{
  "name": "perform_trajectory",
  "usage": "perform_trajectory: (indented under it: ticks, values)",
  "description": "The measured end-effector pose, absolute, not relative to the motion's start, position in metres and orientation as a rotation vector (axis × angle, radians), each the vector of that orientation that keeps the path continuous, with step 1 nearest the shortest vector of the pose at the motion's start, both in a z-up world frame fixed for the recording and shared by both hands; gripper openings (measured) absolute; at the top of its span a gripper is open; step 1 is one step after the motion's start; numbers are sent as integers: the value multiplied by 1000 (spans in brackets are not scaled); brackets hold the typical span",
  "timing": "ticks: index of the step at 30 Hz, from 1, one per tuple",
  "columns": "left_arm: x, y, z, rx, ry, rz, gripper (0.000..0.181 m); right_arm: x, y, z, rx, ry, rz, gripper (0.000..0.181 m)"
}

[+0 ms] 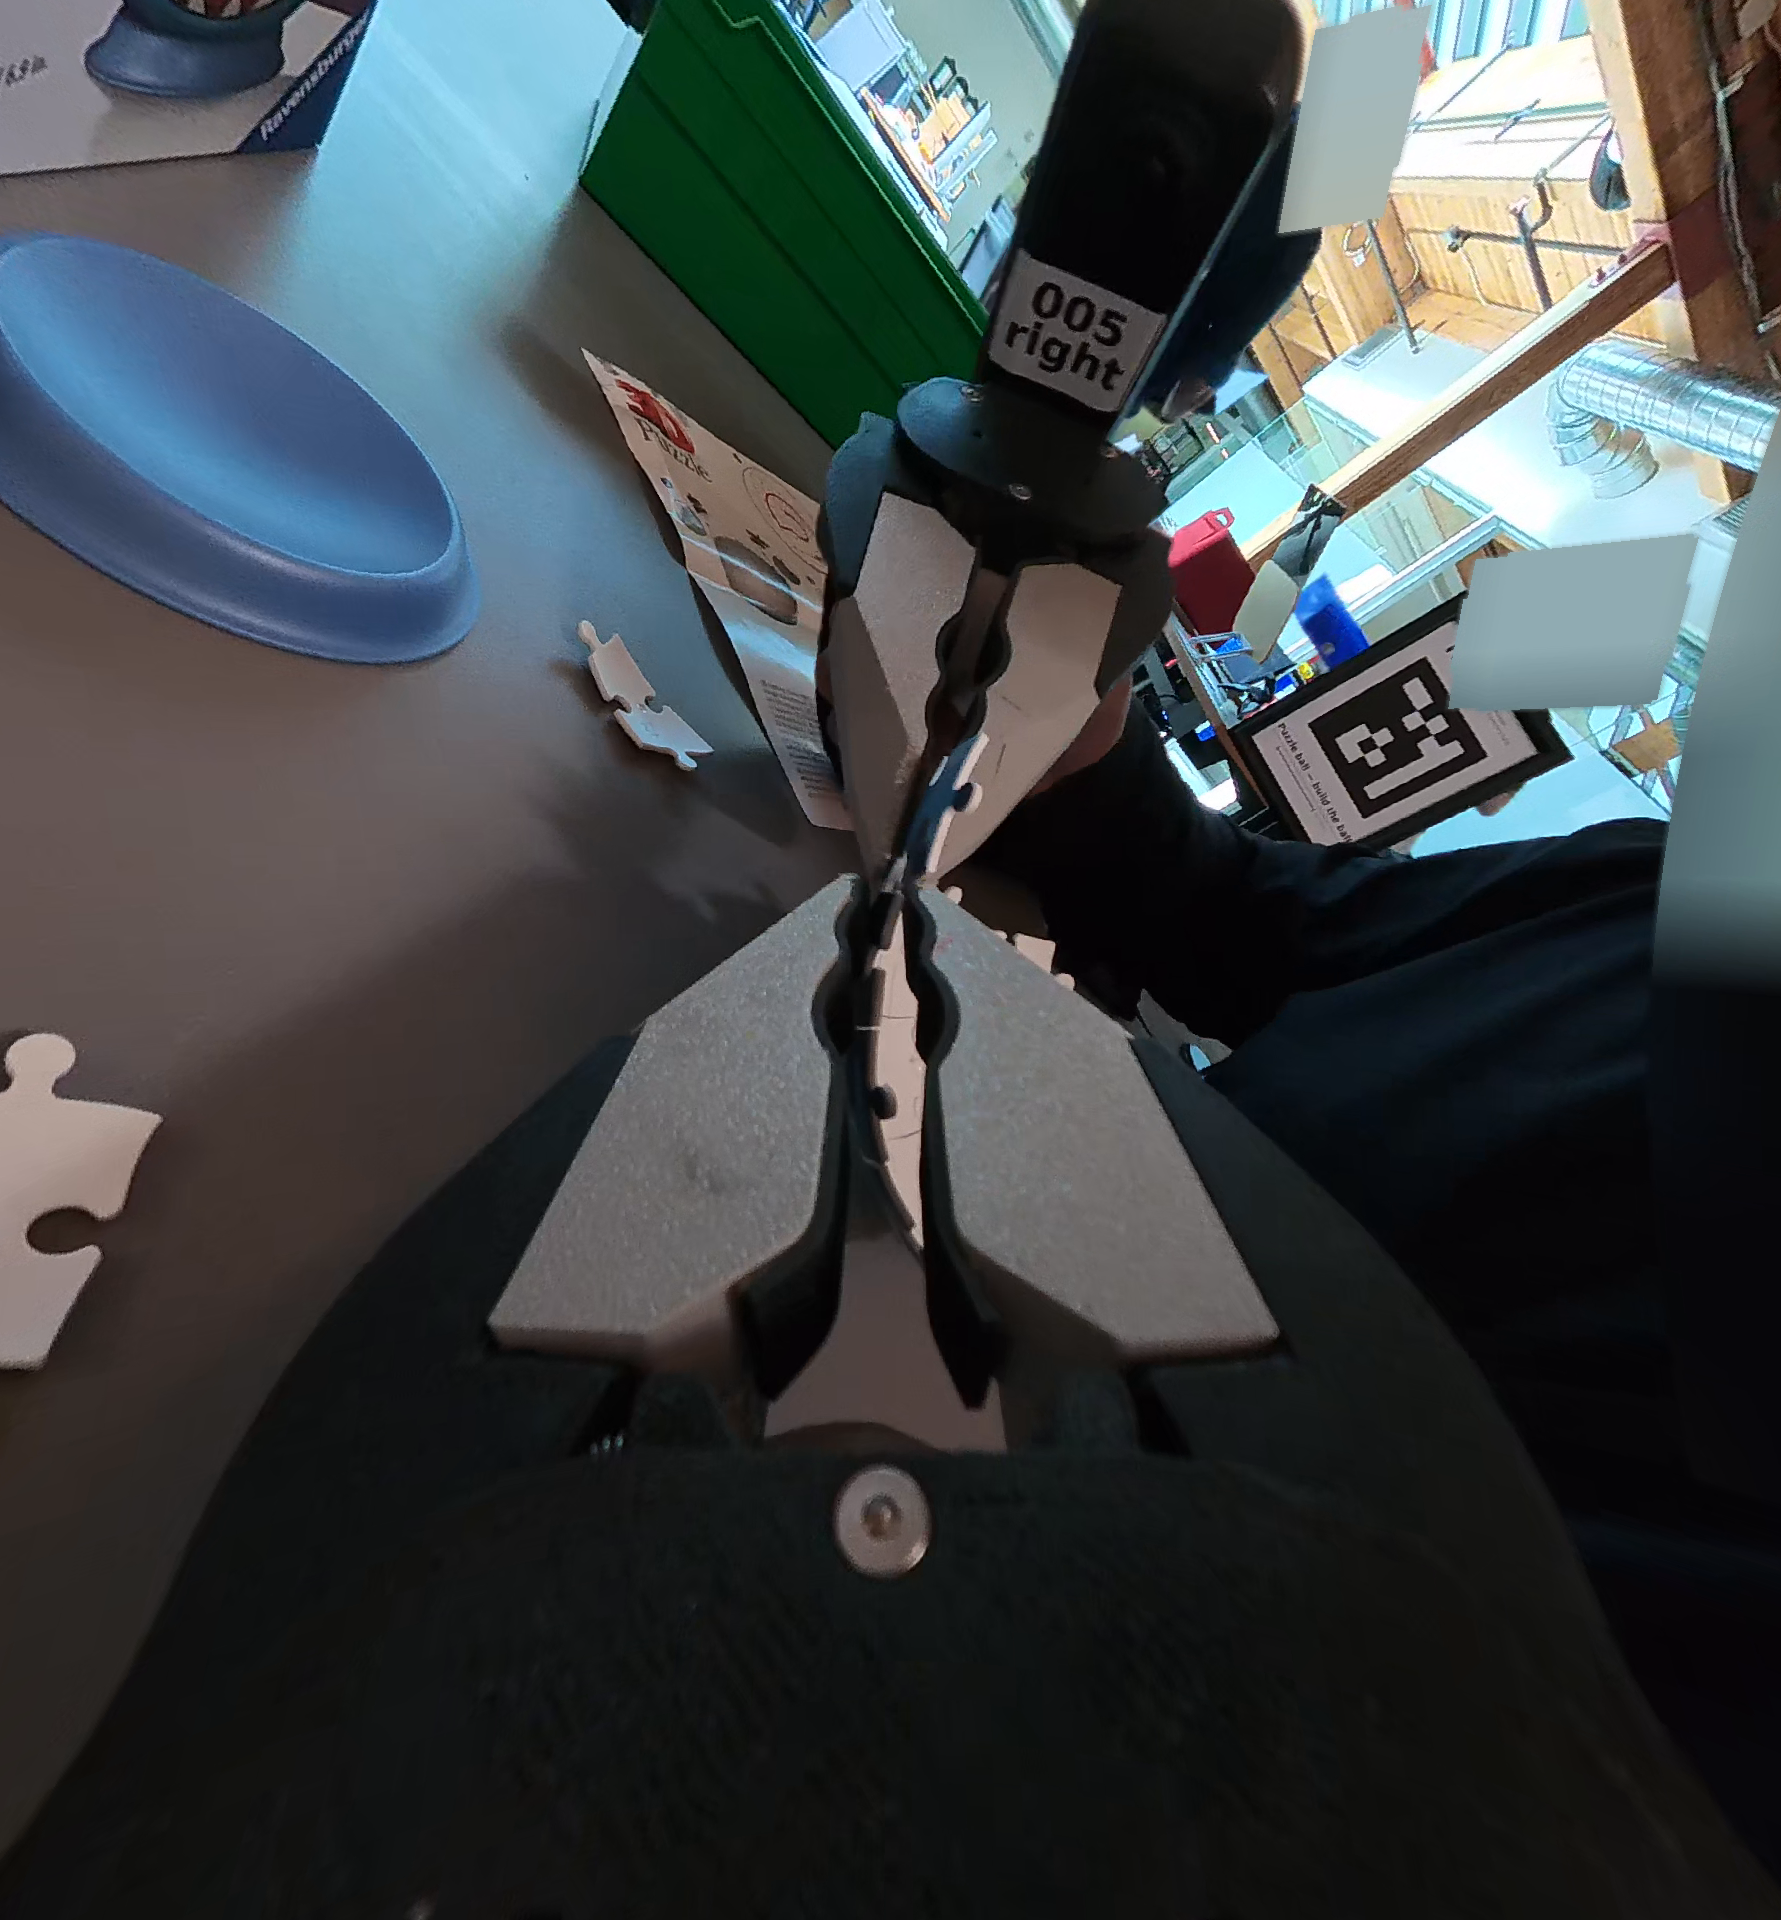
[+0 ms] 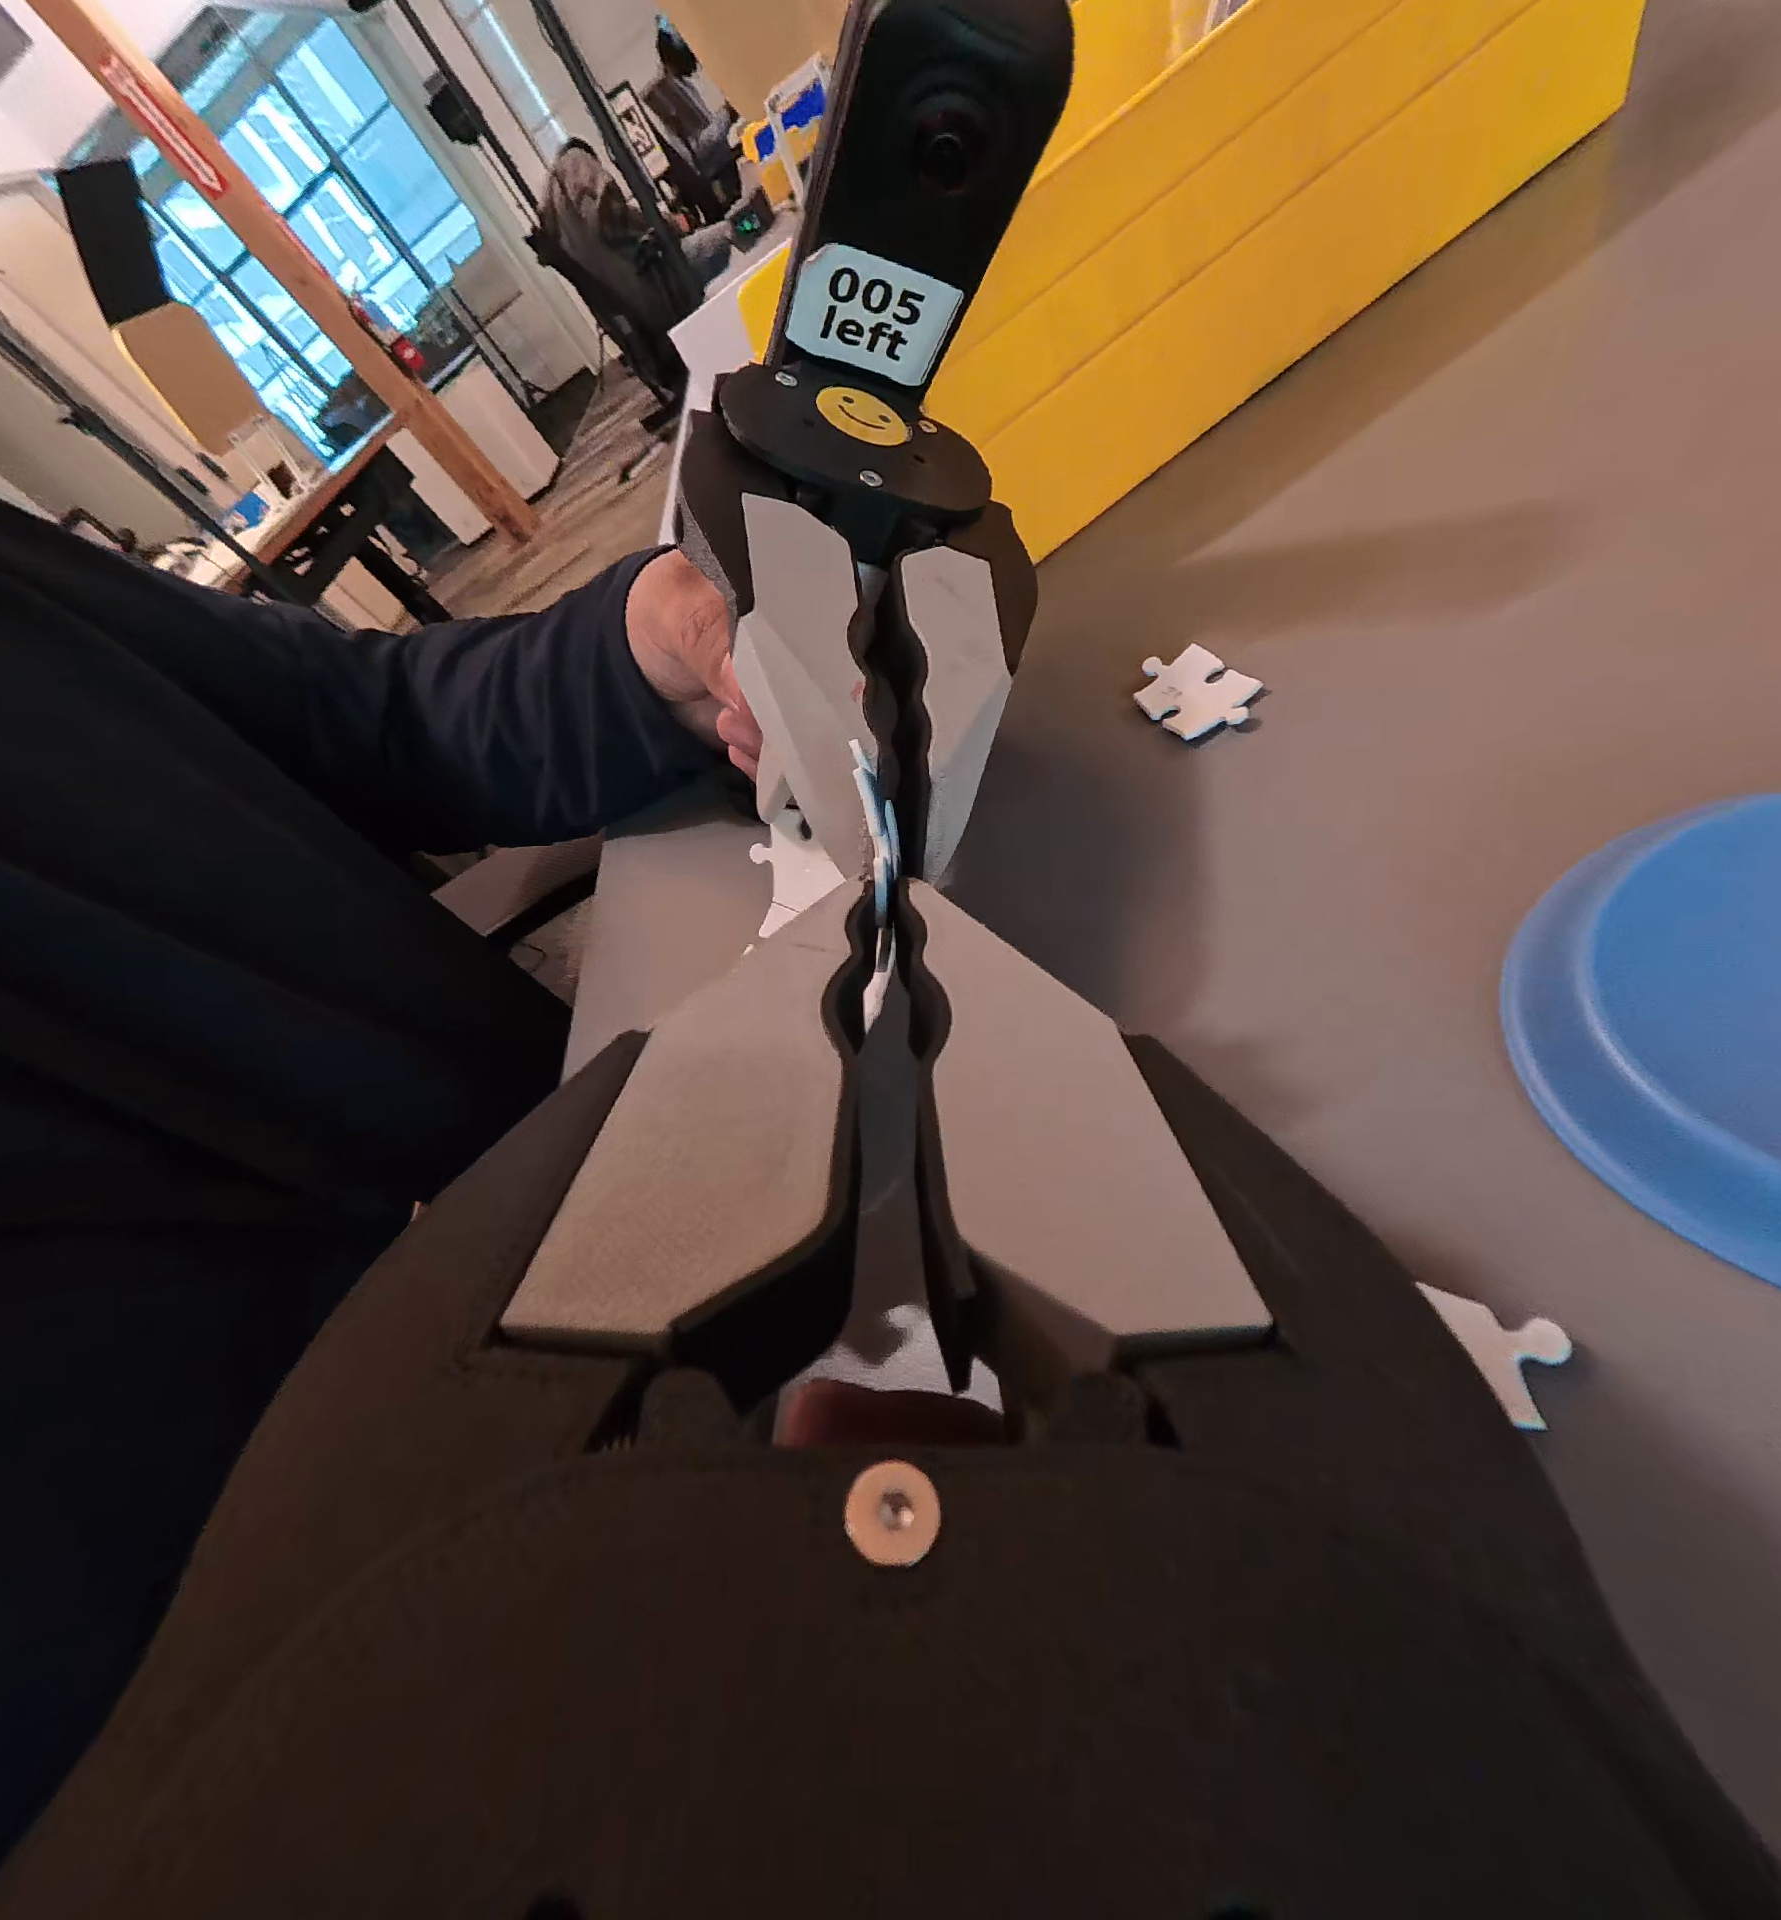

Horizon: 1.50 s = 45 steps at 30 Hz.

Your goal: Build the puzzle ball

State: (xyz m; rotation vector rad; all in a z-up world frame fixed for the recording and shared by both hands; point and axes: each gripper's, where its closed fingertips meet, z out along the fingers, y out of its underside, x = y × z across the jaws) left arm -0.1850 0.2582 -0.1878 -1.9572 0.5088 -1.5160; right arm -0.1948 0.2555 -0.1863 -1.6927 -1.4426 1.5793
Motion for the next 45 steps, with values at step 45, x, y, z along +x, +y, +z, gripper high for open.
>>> perform_trajectory:
  ticks: [45]
  values:
    - [-199,256,-203,-2065,543,-1388,1,-207,254,-197,-1791,-1440,1590,0]
